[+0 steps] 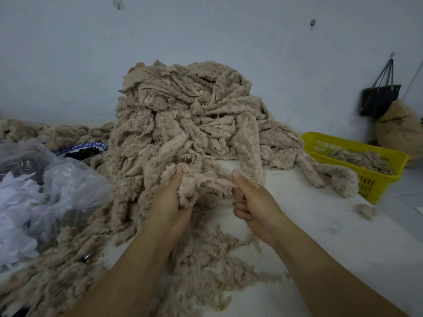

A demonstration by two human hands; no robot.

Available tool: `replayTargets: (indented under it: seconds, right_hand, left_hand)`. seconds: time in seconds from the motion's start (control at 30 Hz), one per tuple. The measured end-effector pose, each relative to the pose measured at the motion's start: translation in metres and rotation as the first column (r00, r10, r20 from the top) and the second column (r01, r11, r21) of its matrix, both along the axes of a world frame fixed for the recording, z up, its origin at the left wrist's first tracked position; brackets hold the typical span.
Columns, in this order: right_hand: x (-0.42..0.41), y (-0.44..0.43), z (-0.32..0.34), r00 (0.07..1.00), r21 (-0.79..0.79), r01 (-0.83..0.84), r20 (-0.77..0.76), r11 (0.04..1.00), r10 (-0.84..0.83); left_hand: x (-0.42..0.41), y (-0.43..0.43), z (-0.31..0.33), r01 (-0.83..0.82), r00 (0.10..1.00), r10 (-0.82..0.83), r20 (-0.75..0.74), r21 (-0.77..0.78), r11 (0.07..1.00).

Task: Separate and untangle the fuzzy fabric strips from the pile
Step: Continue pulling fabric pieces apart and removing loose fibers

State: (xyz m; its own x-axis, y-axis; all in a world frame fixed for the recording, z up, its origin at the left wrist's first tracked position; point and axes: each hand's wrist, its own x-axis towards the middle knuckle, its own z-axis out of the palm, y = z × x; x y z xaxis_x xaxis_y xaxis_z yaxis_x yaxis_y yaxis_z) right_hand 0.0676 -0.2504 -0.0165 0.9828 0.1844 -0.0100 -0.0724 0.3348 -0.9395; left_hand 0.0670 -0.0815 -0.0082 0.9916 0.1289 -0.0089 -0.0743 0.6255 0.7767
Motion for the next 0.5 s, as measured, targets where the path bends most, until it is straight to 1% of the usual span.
replayTargets:
  seconds: [0.03, 0.1, 0.13, 0.17, 0.2, 0.23, 0.27, 0.3, 0.33, 0.37, 0.4, 0.43, 0.5]
  right_hand:
    - [0.000, -0.001, 0.002, 1.000, 0.054, 0.024, 0.009, 0.998, -0.024]
    - [0.002, -0.008, 0.008, 0.994, 0.197, 0.109, -0.025, 0.974, -0.106]
    - [0.003, -0.014, 0.009, 0.988, 0.231, 0.155, -0.050, 0.961, -0.147]
    - [0.005, -0.019, 0.009, 0.985, 0.223, 0.173, -0.053, 0.959, -0.166]
    - [0.005, -0.023, 0.008, 0.986, 0.175, 0.167, -0.046, 0.970, -0.162]
    - [0.005, -0.025, 0.007, 0.993, 0.089, 0.118, -0.012, 0.989, -0.117]
    - [0.002, -0.022, 0.005, 0.999, -0.023, 0.029, 0.035, 0.999, -0.028]
    - [-0.001, -0.016, 0.001, 0.991, -0.178, -0.068, 0.102, 0.982, 0.087]
    - [-0.006, -0.008, -0.001, 0.968, -0.352, -0.138, 0.152, 0.926, 0.202]
    - [-0.010, -0.002, -0.005, 0.939, -0.502, -0.153, 0.194, 0.851, 0.283]
    - [-0.012, 0.004, -0.007, 0.923, -0.582, -0.114, 0.238, 0.805, 0.303]
    - [-0.013, 0.007, -0.009, 0.914, -0.602, -0.054, 0.292, 0.797, 0.282]
    - [-0.014, 0.011, -0.009, 0.916, -0.522, 0.027, 0.354, 0.853, 0.187]
  left_hand:
    - [0.001, 0.001, 0.001, -0.010, 1.000, 0.010, 0.003, -0.046, 0.999]
    - [0.005, 0.011, 0.004, -0.055, 0.998, 0.060, 0.027, -0.152, 0.987]
    - [0.007, 0.017, 0.005, -0.063, 0.996, 0.073, 0.042, -0.201, 0.978]
    - [0.007, 0.022, 0.005, -0.057, 0.996, 0.072, 0.058, -0.235, 0.970]
    - [0.006, 0.023, 0.005, -0.045, 0.996, 0.063, 0.068, -0.235, 0.971]
    - [0.006, 0.022, 0.004, -0.033, 0.996, 0.049, 0.068, -0.225, 0.974]
    - [0.004, 0.018, 0.002, -0.018, 0.997, 0.032, 0.064, -0.206, 0.978]
    - [0.002, 0.013, 0.001, 0.015, 0.998, -0.004, 0.063, -0.186, 0.982]
    - [0.002, 0.008, 0.000, 0.055, 0.997, -0.046, 0.063, -0.160, 0.986]
    - [0.001, 0.005, -0.001, 0.094, 0.994, -0.085, 0.070, -0.142, 0.985]
    - [0.000, 0.002, -0.001, 0.118, 0.992, -0.110, 0.070, -0.131, 0.984]
    - [0.000, 0.001, -0.002, 0.127, 0.990, -0.119, 0.072, -0.117, 0.985]
    - [-0.001, 0.001, -0.002, 0.124, 0.989, -0.120, 0.084, -0.040, 0.991]
